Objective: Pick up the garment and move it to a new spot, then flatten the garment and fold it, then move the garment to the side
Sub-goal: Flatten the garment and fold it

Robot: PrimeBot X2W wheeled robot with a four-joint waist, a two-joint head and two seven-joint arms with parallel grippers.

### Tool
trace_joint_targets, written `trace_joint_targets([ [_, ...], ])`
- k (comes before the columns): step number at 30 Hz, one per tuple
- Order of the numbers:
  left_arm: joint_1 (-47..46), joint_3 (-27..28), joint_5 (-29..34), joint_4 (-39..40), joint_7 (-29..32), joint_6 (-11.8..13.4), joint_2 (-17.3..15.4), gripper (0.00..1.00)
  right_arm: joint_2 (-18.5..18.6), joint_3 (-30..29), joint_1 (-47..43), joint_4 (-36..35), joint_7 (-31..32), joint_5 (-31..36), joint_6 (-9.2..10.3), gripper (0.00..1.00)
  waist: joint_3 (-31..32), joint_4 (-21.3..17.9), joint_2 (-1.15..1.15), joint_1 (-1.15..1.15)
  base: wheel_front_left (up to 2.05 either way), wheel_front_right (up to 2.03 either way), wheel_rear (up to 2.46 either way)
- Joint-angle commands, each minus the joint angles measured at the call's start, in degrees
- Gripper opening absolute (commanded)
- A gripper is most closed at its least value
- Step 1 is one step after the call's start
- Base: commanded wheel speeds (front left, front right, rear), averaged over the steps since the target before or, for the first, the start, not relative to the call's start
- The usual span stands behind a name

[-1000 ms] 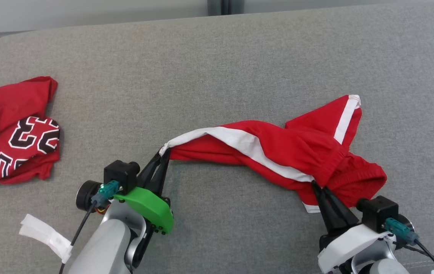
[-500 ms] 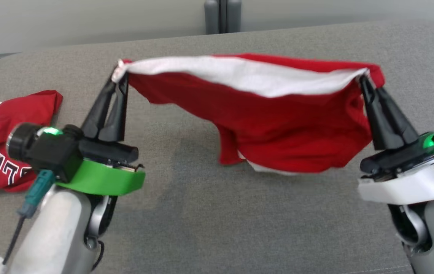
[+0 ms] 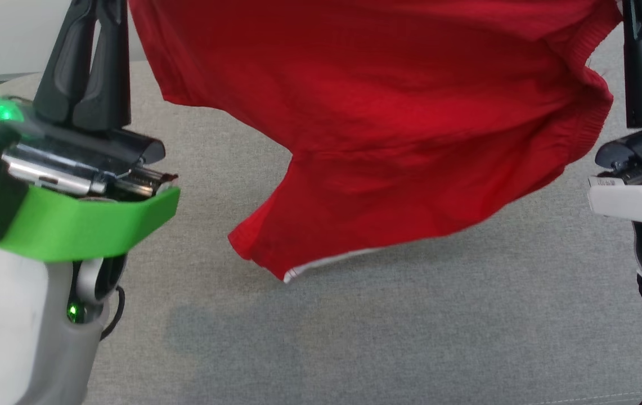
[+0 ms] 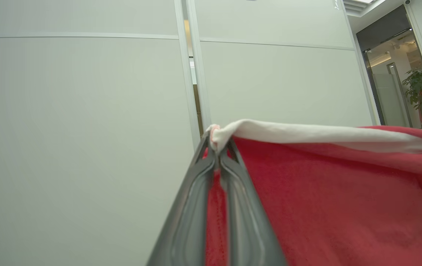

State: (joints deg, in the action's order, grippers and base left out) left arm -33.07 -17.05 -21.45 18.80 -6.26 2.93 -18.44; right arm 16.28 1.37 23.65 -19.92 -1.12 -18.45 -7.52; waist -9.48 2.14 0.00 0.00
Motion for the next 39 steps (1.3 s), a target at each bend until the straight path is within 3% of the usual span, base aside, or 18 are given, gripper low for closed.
trace_joint_targets([
  [1, -2.2, 0.0, -0.9, -2.2, 0.2, -0.7, 0.3, 0.0, 0.3, 0.6, 2.2, 1.5, 0.2, -1.0, 0.06, 0.0, -1.6, 0.1, 0.0, 0.0, 0.0, 0.0, 0.0],
  [6, -8.5, -0.7, -3.6, -13.3, -0.6, -3.2, 2.9, 0.0, 0.7, 2.9, 8.9, 8.5, -0.2, -2.9, 0.06, 0.0, -4.2, 0.0, 0.0, 0.0, 0.0, 0.0, 0.0],
  [11, -18.2, -0.7, -5.0, -29.9, -4.4, -5.5, 6.5, 0.0, 0.0, 5.6, 18.6, 19.5, -1.7, -5.2, 0.06, 0.0, -4.6, 0.2, 0.0, 0.0, 0.0, 0.0, 0.0],
  [19, -34.0, 2.8, -2.9, -55.1, -9.0, -6.0, 10.1, 0.0, -4.4, 8.9, 37.1, 42.1, -8.3, -6.6, 0.07, 0.0, -4.6, -0.5, 0.0, 0.0, 0.0, 0.0, 0.0],
  [23, -33.4, 6.0, -0.8, -62.0, -8.9, -5.2, 11.2, 0.0, -7.3, 12.6, 41.6, 53.8, -12.1, -6.1, 0.07, 0.0, -5.2, -0.9, 0.0, 0.0, 0.0, 0.0, 0.0],
  [30, -24.6, 9.6, -0.2, -72.3, -8.9, -6.0, 13.7, 0.0, -11.0, 20.1, 36.1, 68.2, -14.1, -7.9, 0.07, 0.0, -7.3, -1.2, 0.0, 0.0, 0.0, 0.0, 0.0],
  [35, -15.6, 10.4, 0.4, -72.3, -8.9, -7.9, 15.1, 0.0, -11.2, 23.3, 24.8, 66.1, -14.1, -10.3, 0.06, 0.0, -7.7, -1.3, 0.0, 0.0, 0.0, 0.0, 0.0],
  [39, -7.0, 11.7, 0.6, -67.3, -8.9, -9.0, 15.3, 0.0, -9.8, 24.7, 14.5, 59.6, -14.1, -12.1, 0.07, 0.0, -7.2, -2.0, 0.0, 0.0, 0.0, 0.0, 0.0],
])
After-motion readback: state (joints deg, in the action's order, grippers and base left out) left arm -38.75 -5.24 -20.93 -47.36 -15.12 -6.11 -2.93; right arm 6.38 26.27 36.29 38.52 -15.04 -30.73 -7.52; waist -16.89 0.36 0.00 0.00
